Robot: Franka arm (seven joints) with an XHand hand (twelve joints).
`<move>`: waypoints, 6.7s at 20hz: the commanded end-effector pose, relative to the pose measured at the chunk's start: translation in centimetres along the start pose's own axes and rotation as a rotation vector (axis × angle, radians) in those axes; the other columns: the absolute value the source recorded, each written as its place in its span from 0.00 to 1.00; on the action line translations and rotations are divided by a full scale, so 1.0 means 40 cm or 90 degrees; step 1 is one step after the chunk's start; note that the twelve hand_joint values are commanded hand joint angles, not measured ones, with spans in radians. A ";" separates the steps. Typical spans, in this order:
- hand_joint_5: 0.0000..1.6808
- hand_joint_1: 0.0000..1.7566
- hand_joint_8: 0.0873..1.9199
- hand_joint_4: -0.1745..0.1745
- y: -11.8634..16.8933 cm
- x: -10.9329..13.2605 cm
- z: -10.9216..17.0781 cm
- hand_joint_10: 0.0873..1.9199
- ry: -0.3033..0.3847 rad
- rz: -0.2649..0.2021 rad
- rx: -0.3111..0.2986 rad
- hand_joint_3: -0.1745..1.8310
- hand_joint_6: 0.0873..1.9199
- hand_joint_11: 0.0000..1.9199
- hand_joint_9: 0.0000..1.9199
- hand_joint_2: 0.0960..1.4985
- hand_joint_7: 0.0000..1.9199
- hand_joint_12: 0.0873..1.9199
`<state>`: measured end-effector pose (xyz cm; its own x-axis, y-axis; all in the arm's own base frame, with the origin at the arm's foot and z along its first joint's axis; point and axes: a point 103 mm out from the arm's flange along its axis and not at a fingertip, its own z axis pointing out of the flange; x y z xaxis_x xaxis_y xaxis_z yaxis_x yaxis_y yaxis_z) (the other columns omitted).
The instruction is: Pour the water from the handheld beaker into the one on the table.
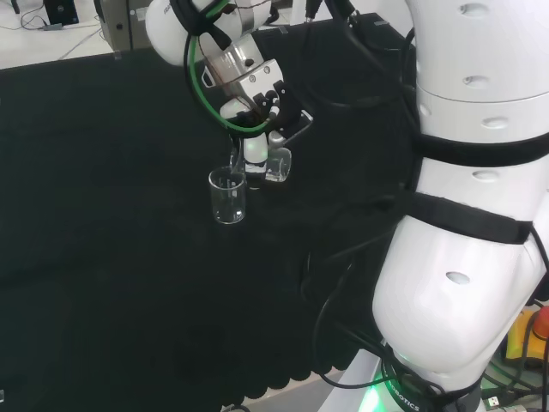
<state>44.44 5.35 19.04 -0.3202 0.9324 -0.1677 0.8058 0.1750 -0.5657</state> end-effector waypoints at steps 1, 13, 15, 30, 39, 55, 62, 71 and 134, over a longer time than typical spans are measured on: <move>0.87 0.76 0.00 0.00 0.003 0.004 -0.005 0.00 -0.022 0.002 0.019 0.36 0.07 0.79 0.97 0.40 0.82 0.25; 0.87 0.76 0.00 0.00 0.006 0.008 -0.019 0.00 -0.052 0.020 0.039 0.36 0.08 0.79 0.97 0.40 0.82 0.25; 0.87 0.76 0.00 0.00 0.004 0.009 -0.020 0.00 -0.055 0.021 0.039 0.36 0.08 0.79 0.97 0.40 0.82 0.25; 0.87 0.76 0.00 0.00 0.008 0.030 -0.034 0.00 -0.110 0.019 0.064 0.36 0.08 0.79 0.97 0.40 0.82 0.25; 0.87 0.76 0.00 0.00 0.017 0.043 -0.040 0.00 -0.130 0.029 0.084 0.36 0.08 0.79 0.97 0.40 0.82 0.25; 0.87 0.75 0.01 0.00 0.011 0.047 -0.055 0.00 -0.153 0.047 0.104 0.36 0.09 0.79 0.97 0.40 0.81 0.25; 0.86 0.75 0.01 0.00 0.012 0.053 -0.063 0.00 -0.164 0.049 0.113 0.36 0.09 0.79 0.97 0.40 0.81 0.25; 0.86 0.75 0.02 0.00 0.019 0.057 -0.066 0.00 -0.174 0.058 0.146 0.36 0.09 0.79 0.97 0.40 0.81 0.25; 0.85 0.75 0.06 0.00 -0.054 -0.093 -0.029 0.00 0.066 -0.062 -0.150 0.36 0.11 0.79 0.97 0.40 0.79 0.25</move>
<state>44.53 3.45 21.83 -0.3769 0.9204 -0.1043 0.8595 0.3055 -0.4098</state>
